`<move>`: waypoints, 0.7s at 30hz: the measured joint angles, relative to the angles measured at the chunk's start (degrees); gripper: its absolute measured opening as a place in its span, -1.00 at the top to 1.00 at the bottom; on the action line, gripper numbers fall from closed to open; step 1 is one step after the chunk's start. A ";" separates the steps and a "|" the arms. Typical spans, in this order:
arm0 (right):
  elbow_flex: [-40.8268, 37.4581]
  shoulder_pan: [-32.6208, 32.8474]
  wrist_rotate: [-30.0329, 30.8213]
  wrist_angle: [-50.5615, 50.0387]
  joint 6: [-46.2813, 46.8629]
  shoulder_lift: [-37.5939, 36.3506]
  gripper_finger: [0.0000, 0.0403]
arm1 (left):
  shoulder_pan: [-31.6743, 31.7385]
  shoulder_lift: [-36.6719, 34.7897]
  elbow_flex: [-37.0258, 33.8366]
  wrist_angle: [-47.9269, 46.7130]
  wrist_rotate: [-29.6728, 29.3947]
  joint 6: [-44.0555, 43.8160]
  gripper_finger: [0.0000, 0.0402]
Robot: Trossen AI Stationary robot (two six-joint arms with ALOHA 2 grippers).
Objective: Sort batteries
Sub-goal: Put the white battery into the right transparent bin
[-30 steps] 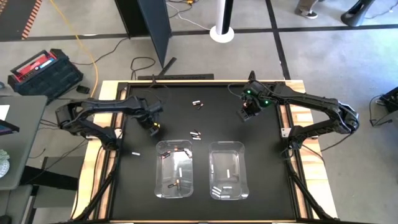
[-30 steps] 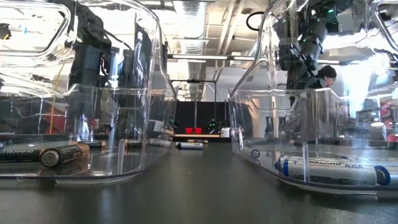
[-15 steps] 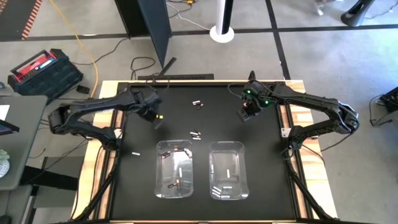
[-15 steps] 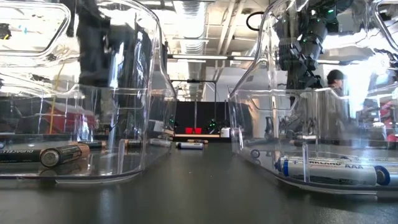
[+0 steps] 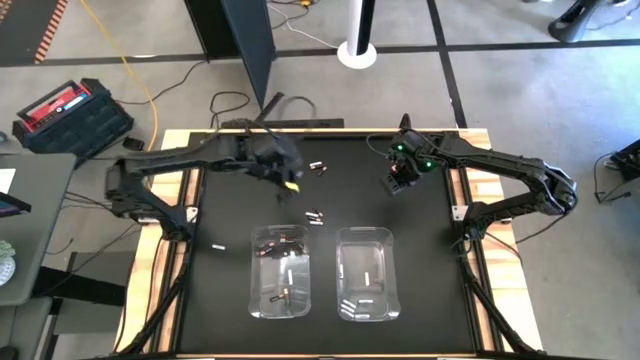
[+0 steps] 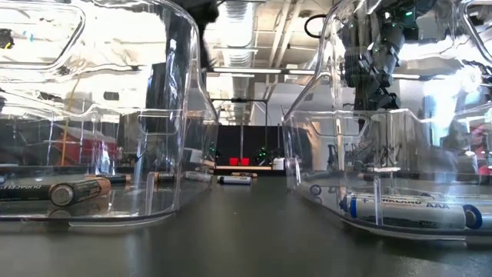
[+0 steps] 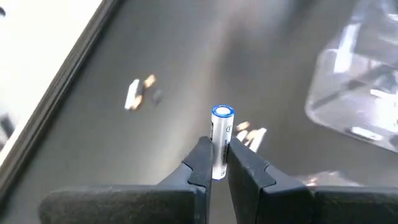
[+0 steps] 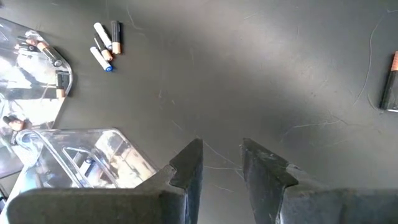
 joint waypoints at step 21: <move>0.00 0.00 0.00 -0.07 -1.04 0.00 0.37 | -20.87 43.60 48.13 -5.41 -1.83 -2.56 0.86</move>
